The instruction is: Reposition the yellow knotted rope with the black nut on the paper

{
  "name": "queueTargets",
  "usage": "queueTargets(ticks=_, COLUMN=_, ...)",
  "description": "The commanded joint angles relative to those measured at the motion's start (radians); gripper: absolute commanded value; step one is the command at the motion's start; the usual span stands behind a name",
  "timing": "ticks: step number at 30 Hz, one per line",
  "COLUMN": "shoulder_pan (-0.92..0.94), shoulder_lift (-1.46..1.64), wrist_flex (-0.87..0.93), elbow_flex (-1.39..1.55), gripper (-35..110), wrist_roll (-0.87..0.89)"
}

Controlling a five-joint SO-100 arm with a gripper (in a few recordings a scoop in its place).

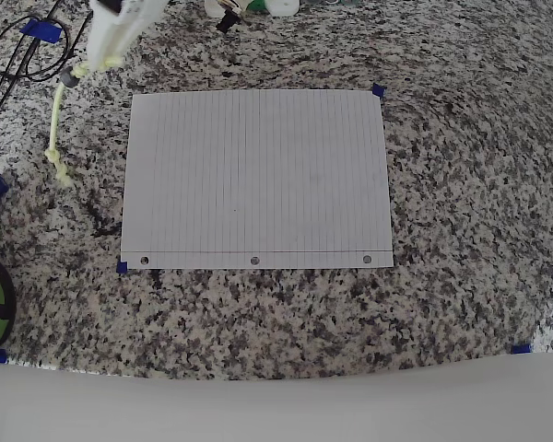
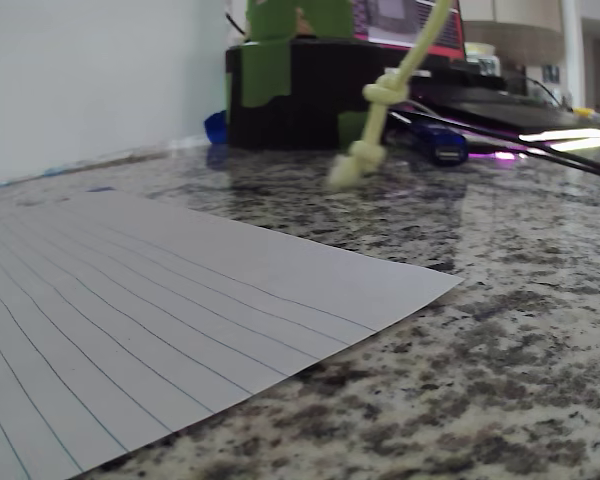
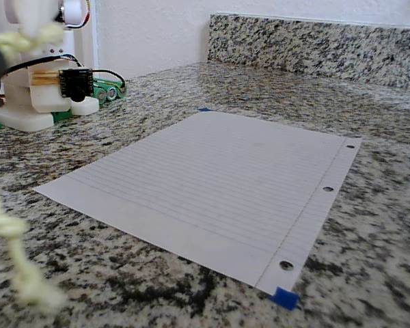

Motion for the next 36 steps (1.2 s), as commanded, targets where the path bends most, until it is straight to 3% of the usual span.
queueTargets(ticks=1, shoulder_pan=-0.025, shoulder_lift=-0.150, wrist_flex=0.109, elbow_flex=-0.149, gripper=0, wrist_roll=-0.080)
queueTargets(ticks=6, shoulder_pan=-0.135, shoulder_lift=-0.379, wrist_flex=0.411, elbow_flex=-0.476, gripper=0, wrist_roll=-0.202)
queueTargets(ticks=10, shoulder_pan=-0.198, shoulder_lift=-0.471, wrist_flex=0.434, elbow_flex=-0.643, gripper=0, wrist_roll=-0.298)
queueTargets(ticks=14, shoulder_pan=-0.221, shoulder_lift=-0.423, wrist_flex=0.345, elbow_flex=-0.681, gripper=0, wrist_roll=-0.321)
queueTargets(ticks=18, shoulder_pan=-0.212, shoulder_lift=-0.324, wrist_flex=0.270, elbow_flex=-0.653, gripper=0, wrist_roll=-0.222)
queueTargets(ticks=28, shoulder_pan=-0.267, shoulder_lift=-0.064, wrist_flex=0.043, elbow_flex=-0.258, gripper=0, wrist_roll=0.069)
queueTargets(ticks=36, shoulder_pan=-0.253, shoulder_lift=0.235, wrist_flex=-0.055, elbow_flex=-0.031, gripper=0, wrist_roll=0.117)
